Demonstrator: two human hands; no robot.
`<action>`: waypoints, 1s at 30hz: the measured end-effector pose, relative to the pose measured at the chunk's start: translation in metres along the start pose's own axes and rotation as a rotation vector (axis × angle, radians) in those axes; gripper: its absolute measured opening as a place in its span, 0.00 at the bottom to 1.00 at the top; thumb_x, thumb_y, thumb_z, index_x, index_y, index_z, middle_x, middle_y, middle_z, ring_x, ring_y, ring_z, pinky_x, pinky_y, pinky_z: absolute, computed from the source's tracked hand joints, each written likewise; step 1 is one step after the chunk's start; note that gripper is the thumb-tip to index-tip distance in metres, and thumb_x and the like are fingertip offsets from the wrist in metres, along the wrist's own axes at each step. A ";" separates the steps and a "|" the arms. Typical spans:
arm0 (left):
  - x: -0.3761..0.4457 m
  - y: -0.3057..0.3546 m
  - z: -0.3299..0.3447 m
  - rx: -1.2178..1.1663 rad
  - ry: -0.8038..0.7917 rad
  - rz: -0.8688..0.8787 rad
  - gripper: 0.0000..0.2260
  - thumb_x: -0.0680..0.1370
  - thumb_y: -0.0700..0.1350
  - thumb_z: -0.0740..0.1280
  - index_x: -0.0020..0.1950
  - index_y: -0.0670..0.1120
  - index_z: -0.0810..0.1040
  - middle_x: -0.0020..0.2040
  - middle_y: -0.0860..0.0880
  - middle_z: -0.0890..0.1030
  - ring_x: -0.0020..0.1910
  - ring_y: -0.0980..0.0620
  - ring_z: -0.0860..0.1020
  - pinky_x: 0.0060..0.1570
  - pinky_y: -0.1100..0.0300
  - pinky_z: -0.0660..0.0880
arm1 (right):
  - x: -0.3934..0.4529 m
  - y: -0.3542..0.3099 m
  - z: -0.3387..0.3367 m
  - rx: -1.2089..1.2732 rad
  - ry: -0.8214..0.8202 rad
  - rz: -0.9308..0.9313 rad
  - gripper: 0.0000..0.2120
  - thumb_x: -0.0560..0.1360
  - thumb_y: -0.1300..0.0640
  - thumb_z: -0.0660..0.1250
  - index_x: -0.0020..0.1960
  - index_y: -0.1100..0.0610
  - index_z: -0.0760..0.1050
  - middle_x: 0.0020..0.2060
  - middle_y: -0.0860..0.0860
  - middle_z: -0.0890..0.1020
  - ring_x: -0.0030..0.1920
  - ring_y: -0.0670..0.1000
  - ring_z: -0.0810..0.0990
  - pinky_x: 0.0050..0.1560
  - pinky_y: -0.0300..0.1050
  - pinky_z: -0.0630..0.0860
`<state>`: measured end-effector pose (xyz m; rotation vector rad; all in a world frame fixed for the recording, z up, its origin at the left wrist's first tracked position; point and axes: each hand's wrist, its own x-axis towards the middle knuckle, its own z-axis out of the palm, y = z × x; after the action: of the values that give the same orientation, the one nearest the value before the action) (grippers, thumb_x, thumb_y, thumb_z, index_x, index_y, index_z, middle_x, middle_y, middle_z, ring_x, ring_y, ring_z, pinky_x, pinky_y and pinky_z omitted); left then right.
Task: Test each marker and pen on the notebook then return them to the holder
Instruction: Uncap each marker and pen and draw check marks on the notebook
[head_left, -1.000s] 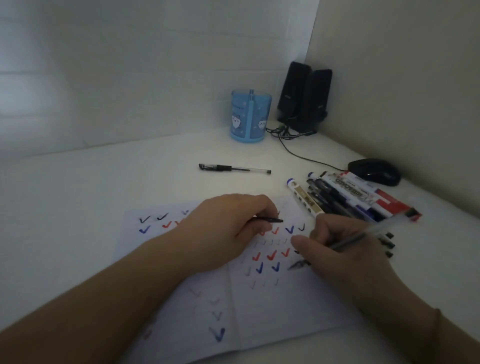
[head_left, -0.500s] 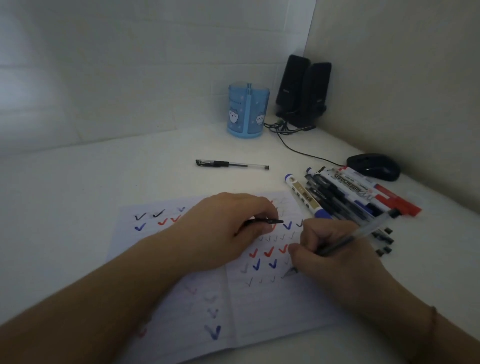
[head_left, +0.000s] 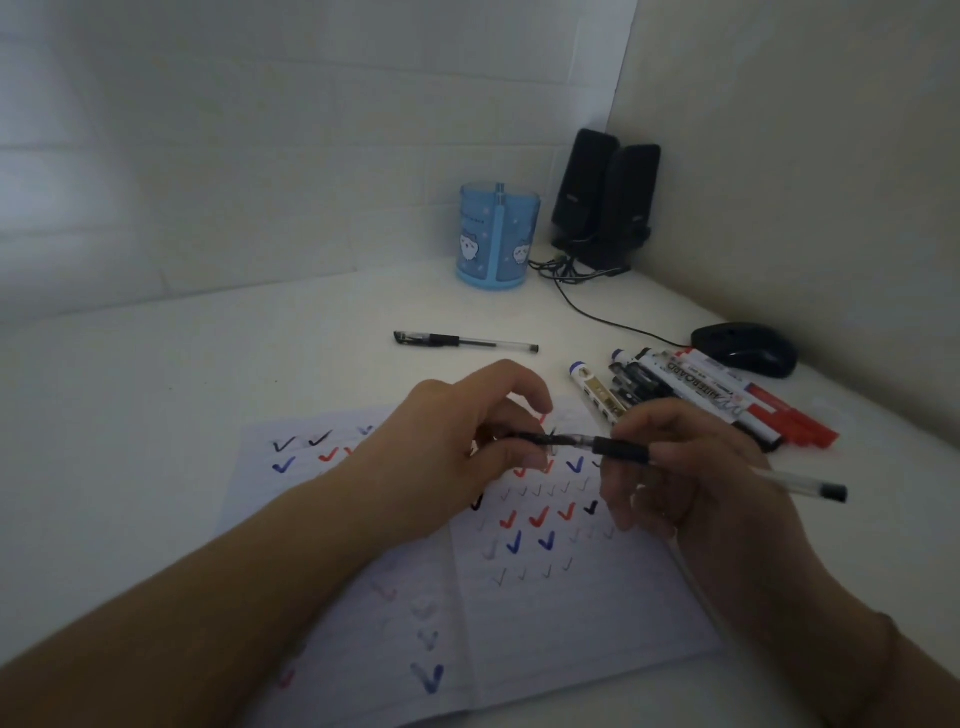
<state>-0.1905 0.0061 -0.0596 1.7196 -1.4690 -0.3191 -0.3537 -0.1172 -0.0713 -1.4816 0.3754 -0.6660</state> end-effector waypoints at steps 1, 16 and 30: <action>0.000 0.000 0.000 -0.008 0.005 0.004 0.12 0.74 0.46 0.71 0.48 0.60 0.70 0.41 0.63 0.82 0.43 0.65 0.80 0.46 0.71 0.73 | -0.001 -0.001 0.001 0.006 0.017 0.000 0.09 0.64 0.62 0.58 0.37 0.57 0.77 0.27 0.59 0.78 0.24 0.55 0.71 0.29 0.44 0.61; -0.004 0.001 0.004 -0.017 0.032 0.165 0.11 0.76 0.43 0.68 0.50 0.59 0.70 0.41 0.58 0.83 0.34 0.61 0.78 0.38 0.69 0.73 | -0.002 -0.004 0.001 -0.095 -0.092 -0.046 0.06 0.69 0.53 0.72 0.36 0.54 0.78 0.35 0.60 0.84 0.23 0.55 0.76 0.22 0.38 0.67; -0.005 0.008 0.012 -0.172 0.084 0.219 0.14 0.74 0.51 0.69 0.56 0.62 0.70 0.40 0.60 0.83 0.36 0.56 0.82 0.38 0.62 0.79 | 0.004 0.004 0.011 -0.176 -0.074 -0.373 0.06 0.72 0.57 0.67 0.49 0.55 0.80 0.40 0.51 0.82 0.34 0.52 0.80 0.34 0.41 0.76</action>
<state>-0.2054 0.0058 -0.0627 1.4056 -1.5069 -0.2450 -0.3432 -0.1110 -0.0733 -1.7602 0.1000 -0.8871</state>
